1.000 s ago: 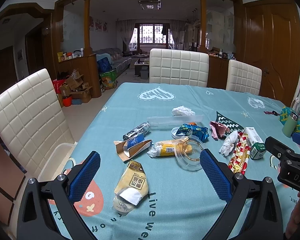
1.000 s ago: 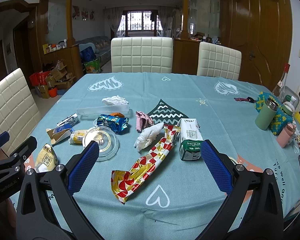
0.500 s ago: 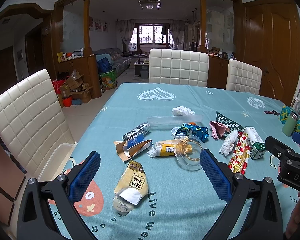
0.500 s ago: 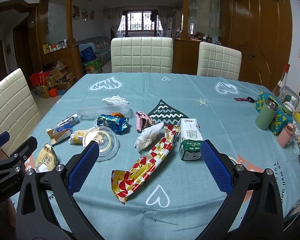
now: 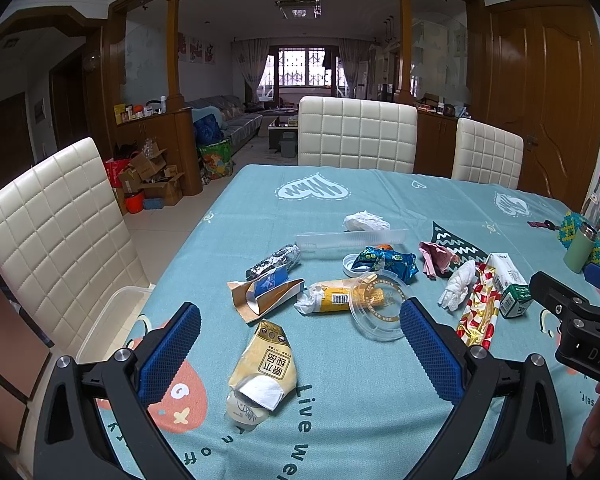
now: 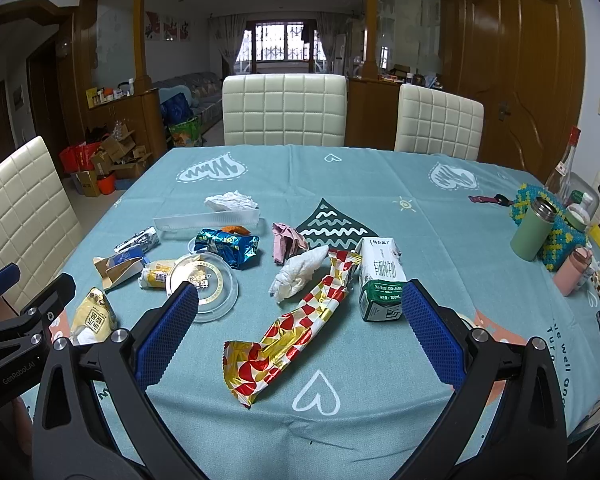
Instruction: Collect trash
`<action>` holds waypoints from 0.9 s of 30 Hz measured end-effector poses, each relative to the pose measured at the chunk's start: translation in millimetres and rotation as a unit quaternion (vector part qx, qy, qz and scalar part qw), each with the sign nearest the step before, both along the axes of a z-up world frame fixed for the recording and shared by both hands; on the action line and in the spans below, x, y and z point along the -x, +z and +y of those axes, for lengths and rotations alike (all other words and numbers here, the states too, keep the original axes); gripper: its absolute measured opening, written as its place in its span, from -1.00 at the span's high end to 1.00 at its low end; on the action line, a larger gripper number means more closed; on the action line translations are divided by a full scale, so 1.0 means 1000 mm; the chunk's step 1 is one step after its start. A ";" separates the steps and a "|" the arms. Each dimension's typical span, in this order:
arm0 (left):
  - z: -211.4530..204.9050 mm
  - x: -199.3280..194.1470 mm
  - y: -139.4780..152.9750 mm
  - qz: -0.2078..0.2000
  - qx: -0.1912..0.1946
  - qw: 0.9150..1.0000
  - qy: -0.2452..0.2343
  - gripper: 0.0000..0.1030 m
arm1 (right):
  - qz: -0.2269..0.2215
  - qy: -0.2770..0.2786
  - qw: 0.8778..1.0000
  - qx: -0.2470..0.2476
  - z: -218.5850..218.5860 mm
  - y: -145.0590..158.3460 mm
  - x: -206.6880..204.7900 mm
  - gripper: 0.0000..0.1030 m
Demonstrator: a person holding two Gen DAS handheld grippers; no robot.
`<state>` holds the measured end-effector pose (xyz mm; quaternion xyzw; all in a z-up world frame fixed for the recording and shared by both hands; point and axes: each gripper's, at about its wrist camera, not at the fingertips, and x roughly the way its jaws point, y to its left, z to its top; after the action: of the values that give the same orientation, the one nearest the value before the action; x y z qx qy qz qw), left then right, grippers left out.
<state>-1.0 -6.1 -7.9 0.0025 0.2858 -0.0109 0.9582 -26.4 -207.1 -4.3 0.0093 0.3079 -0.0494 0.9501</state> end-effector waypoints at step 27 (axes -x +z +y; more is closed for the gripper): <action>0.038 0.001 -0.054 0.079 -0.024 0.996 0.017 -0.89 | 0.058 0.024 0.998 -0.028 0.010 -0.044 -0.016 -0.94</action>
<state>-2.4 31.8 -61.6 0.0195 0.3612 0.0116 0.9322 -10.3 -196.7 -48.4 0.0255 0.3636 -0.0185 0.9310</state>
